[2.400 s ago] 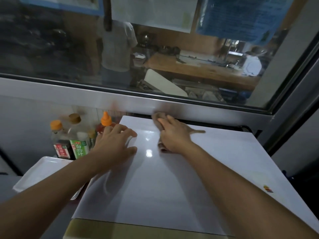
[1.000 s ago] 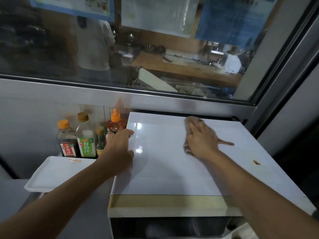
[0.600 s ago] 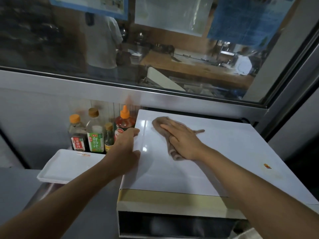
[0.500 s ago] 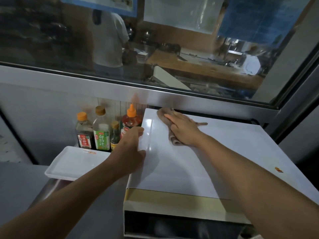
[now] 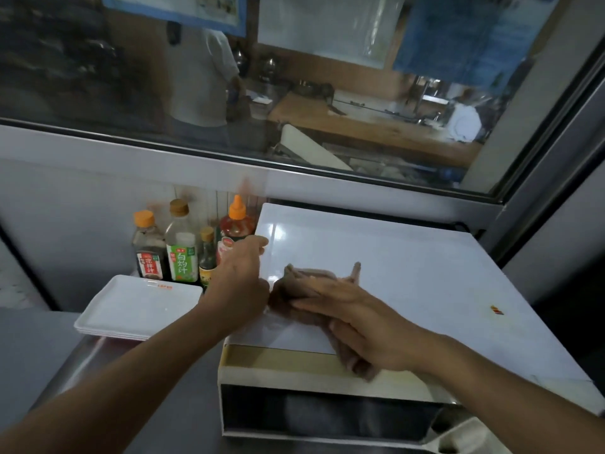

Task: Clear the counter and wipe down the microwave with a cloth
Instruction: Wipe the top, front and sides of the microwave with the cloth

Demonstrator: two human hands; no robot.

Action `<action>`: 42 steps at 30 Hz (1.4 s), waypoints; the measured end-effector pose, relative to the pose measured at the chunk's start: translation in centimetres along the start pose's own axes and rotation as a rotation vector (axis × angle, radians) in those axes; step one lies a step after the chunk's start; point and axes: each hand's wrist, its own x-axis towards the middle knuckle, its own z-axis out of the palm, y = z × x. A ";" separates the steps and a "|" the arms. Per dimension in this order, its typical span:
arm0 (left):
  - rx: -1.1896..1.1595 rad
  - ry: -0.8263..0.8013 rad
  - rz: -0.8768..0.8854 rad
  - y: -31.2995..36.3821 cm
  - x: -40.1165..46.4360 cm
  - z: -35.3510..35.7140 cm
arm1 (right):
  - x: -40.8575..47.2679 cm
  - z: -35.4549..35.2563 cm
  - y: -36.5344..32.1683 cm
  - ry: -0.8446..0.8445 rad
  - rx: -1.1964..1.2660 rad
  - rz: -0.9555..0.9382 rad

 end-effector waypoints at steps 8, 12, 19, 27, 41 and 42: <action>0.283 -0.003 0.053 3.2 -0.2 2.5 | 1.2 -6.1 11.1 0.115 -0.124 0.348; 0.331 0.005 -0.016 4.9 -0.7 4.0 | 1.0 -4.8 10.7 0.073 -0.149 0.477; 0.339 -0.020 -0.016 8.7 -0.4 8.4 | -9.8 -6.2 6.1 -0.048 -0.004 -0.008; 0.344 0.003 -0.049 11.2 -1.2 11.6 | -10.0 -12.0 20.0 -0.012 -0.227 0.468; 0.393 -0.013 -0.005 13.7 -4.8 14.1 | -20.5 -11.1 13.0 0.046 -0.059 0.352; 0.393 -0.010 -0.012 13.6 -5.1 14.0 | -20.3 -11.1 13.3 0.054 -0.066 0.385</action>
